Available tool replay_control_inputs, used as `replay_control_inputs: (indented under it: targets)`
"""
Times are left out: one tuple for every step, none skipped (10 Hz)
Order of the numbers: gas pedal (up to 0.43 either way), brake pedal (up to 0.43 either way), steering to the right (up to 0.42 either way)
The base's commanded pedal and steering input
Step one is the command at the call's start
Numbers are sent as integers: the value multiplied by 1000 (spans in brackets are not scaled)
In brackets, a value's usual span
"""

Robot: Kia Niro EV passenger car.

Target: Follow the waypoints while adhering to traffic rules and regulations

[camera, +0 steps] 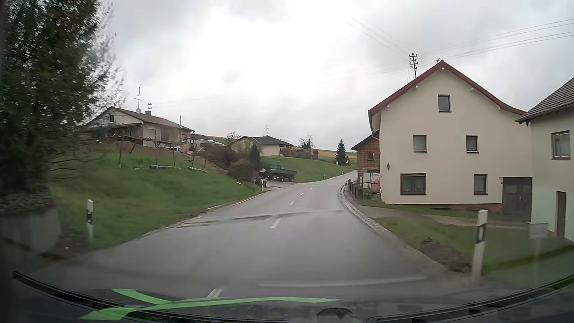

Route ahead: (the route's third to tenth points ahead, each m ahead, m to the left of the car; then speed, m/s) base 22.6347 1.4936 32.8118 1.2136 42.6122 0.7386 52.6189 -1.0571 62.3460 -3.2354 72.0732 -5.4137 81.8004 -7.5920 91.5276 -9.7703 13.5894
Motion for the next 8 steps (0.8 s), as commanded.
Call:
replay_control_inputs:
  targets:
    - [47, 0, 3]
    - [59, 0, 9]
    - [59, 0, 11]
    - [59, 0, 10]
    - [67, 0, 11]
    - [67, 0, 11]
    - [67, 0, 11]
    - [79, 0, 11]
